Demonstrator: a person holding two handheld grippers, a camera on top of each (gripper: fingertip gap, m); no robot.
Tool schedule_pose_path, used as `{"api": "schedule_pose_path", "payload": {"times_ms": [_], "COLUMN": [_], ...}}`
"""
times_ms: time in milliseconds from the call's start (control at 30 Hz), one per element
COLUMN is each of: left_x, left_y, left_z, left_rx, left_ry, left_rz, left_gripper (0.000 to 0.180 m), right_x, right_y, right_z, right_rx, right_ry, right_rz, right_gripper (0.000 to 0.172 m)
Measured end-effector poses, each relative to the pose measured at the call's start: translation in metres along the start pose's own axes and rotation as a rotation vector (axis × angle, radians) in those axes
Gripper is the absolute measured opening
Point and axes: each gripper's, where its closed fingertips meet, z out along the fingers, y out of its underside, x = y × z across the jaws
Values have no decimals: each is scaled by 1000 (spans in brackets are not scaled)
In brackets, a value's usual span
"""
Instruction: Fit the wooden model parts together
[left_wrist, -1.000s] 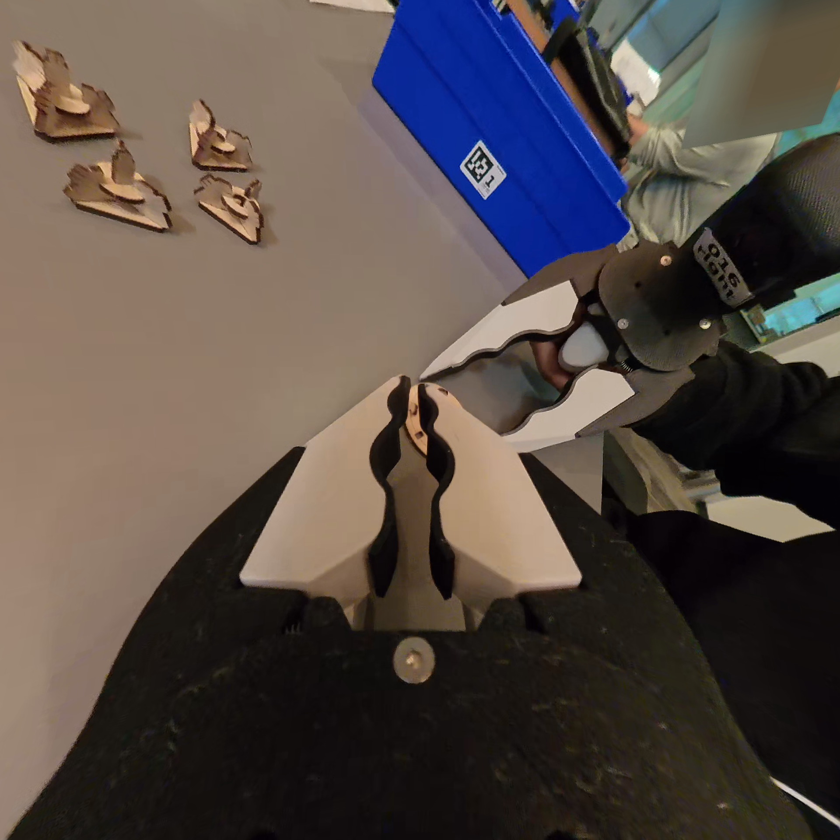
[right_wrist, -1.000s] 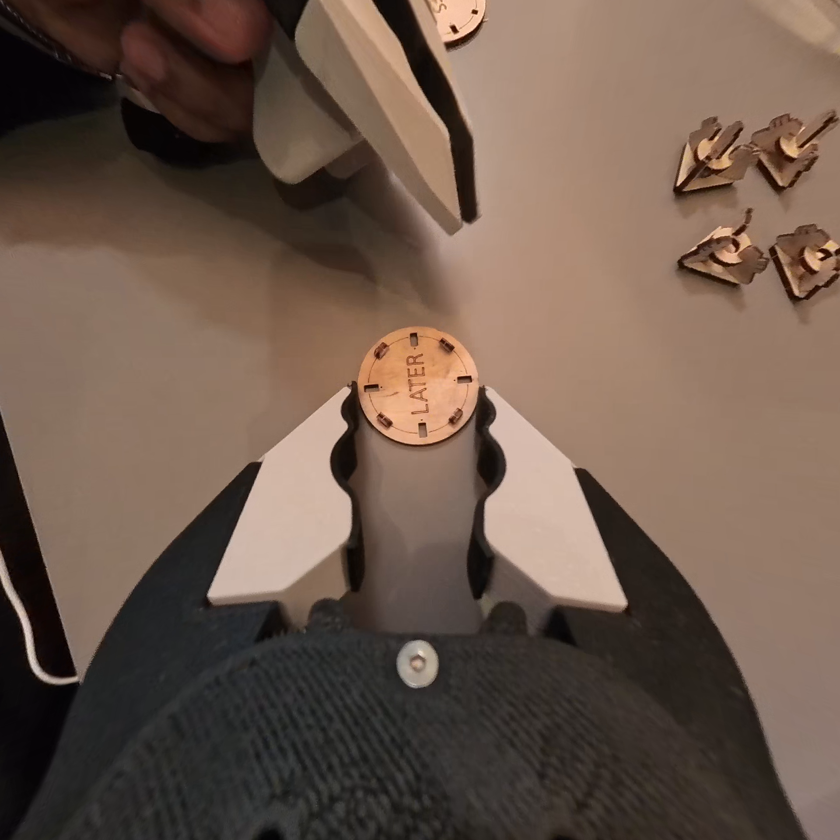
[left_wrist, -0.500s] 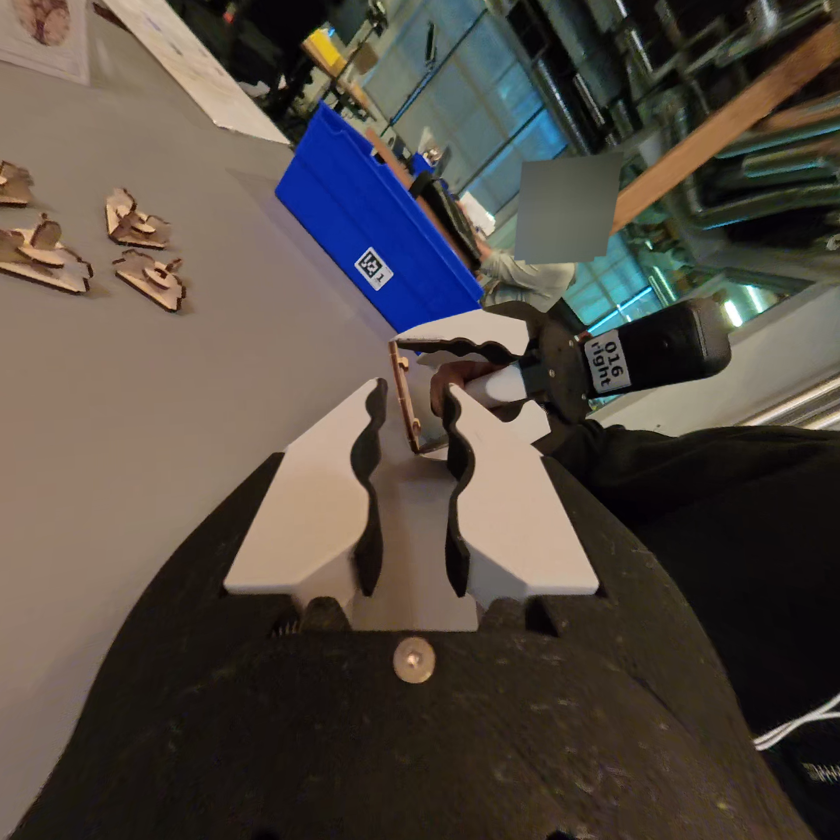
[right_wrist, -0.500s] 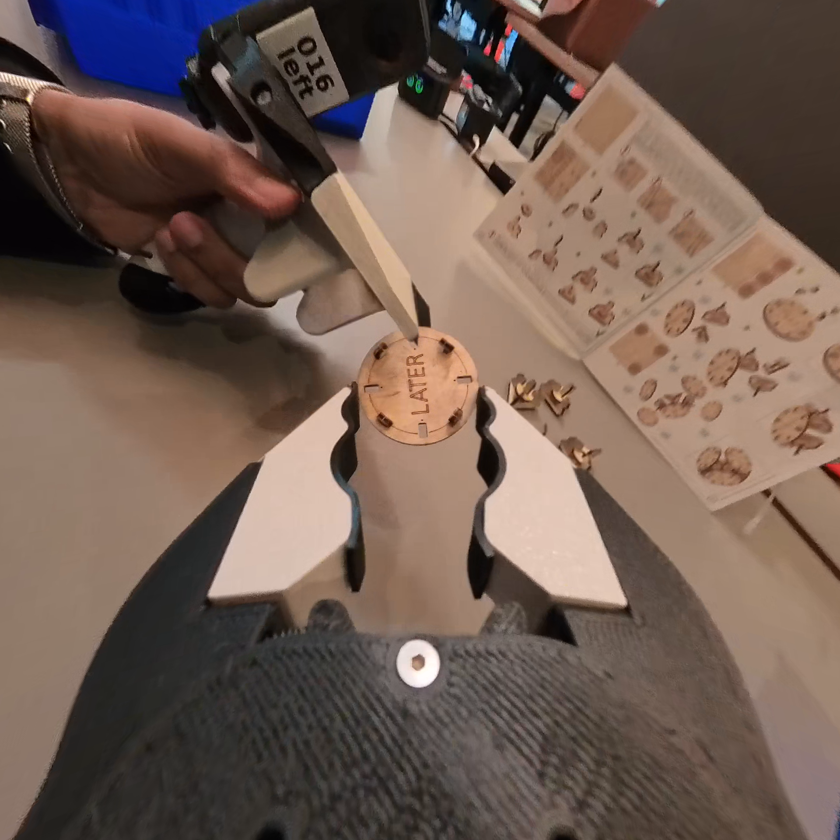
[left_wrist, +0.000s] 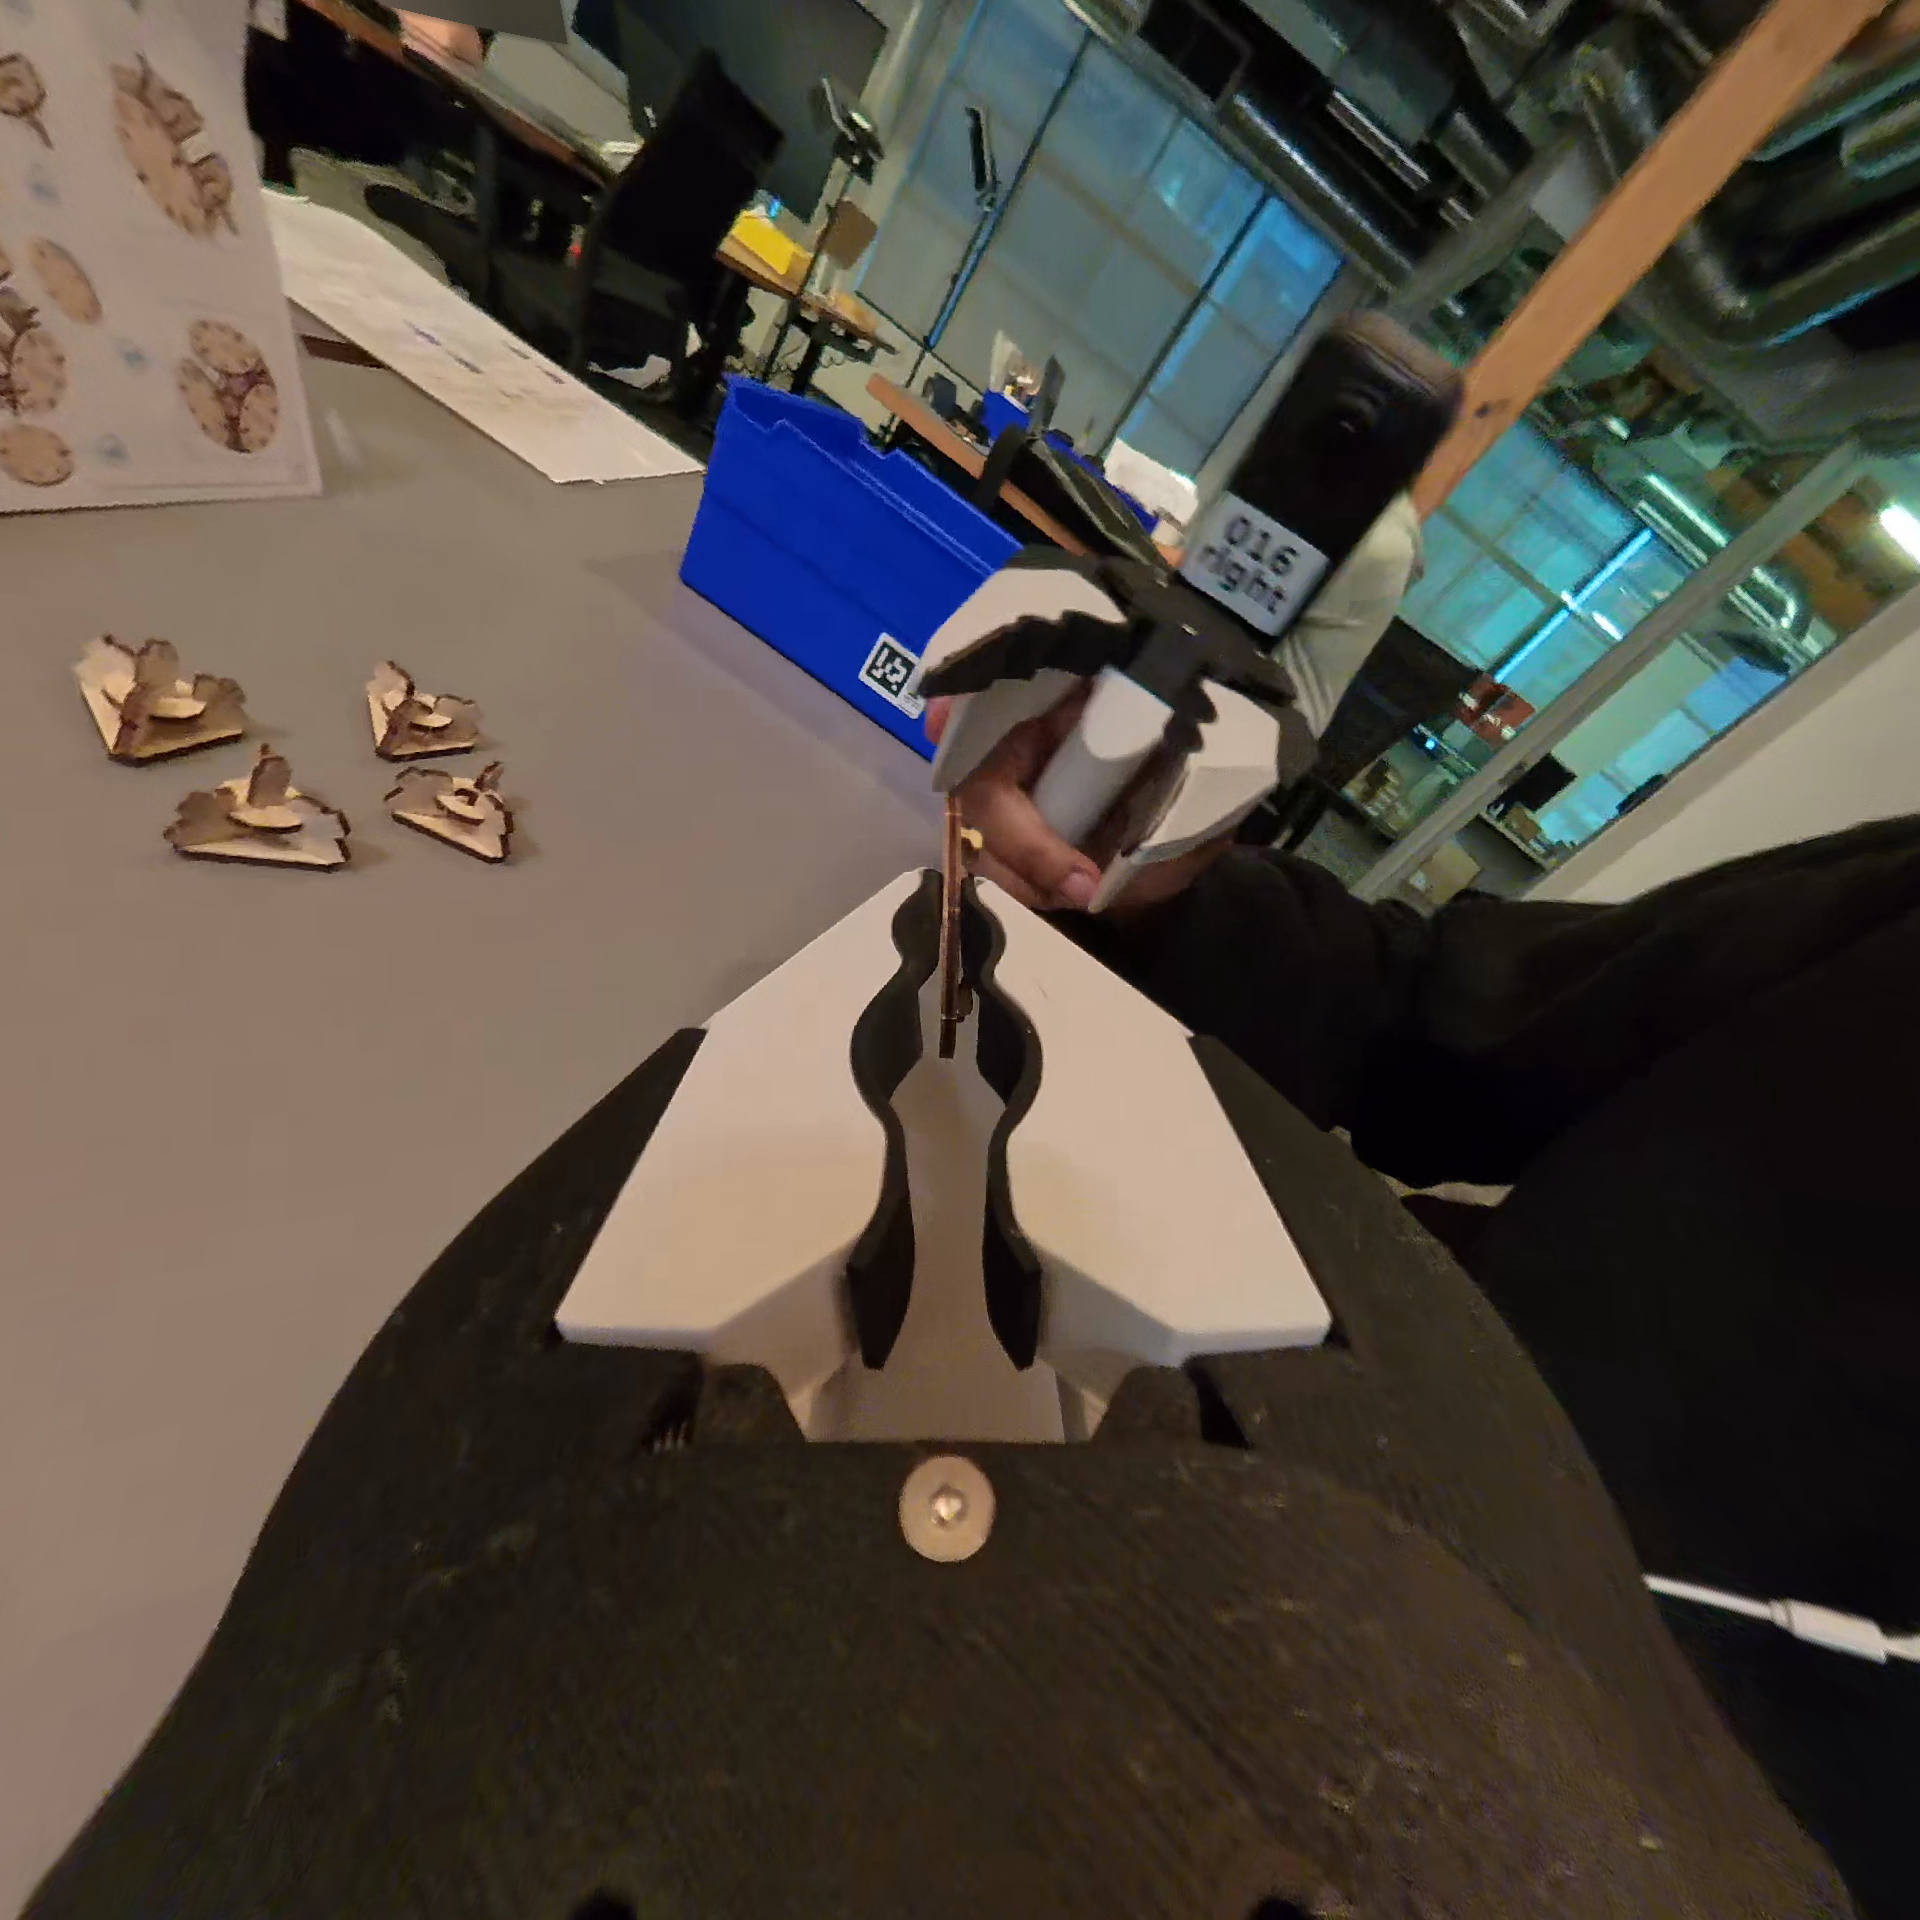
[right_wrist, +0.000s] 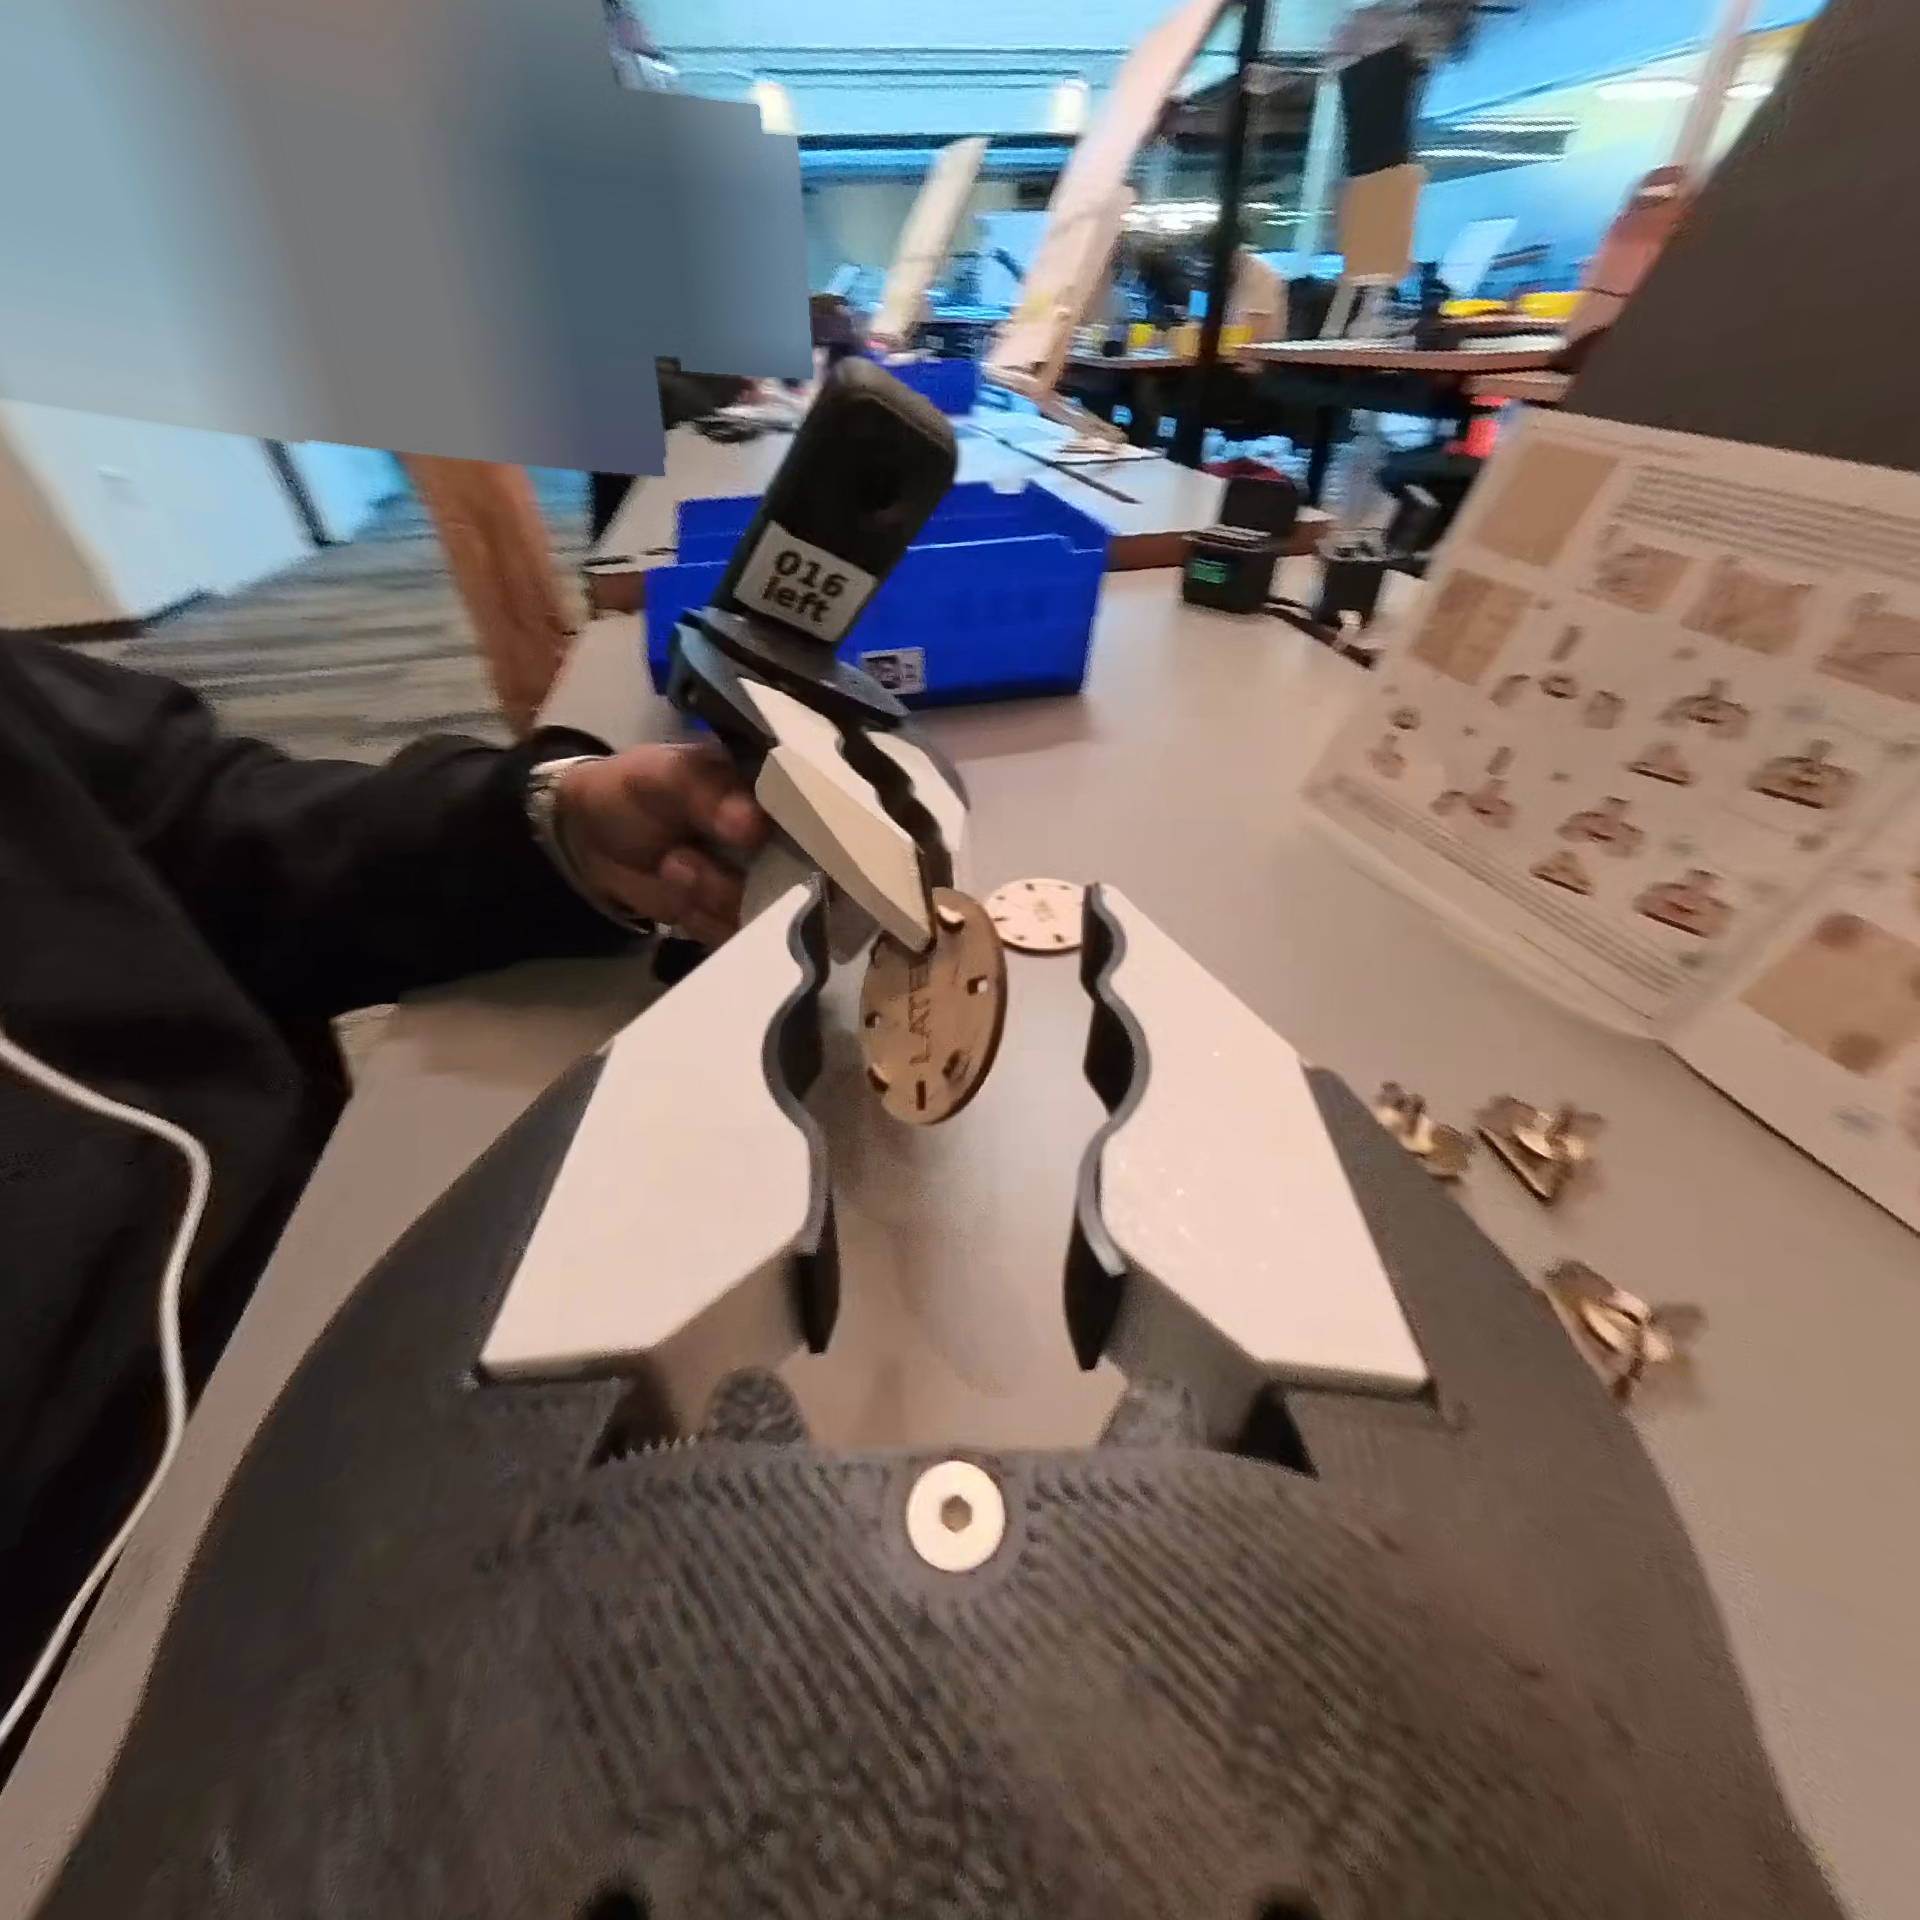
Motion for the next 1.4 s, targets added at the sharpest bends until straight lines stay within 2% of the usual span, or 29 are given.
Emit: {"api": "schedule_pose_path", "payload": {"times_ms": [167,300,400,900,1400], "left_x": [10,17,20,26,32], "left_y": [3,5,9,15,16], "left_z": [2,4,6,9,10], "left_rx": [-19,-28,-48,-77,-80], "left_ry": [30,65,87,122,142], "left_rz": [72,85,70,57,82], "left_gripper": [0,0,0,0,0], "right_x": [-11,-9,-11,-23,-27], "right_y": [1,20,10,12,8], "right_z": [0,-7,-9,-5,-9], "right_rx": [66,5,37,8,16], "right_ry": [-149,-96,-102,-103,-118], "right_rz": [116,64,51,-34,-48], "right_gripper": [40,32,27,8,15]}}
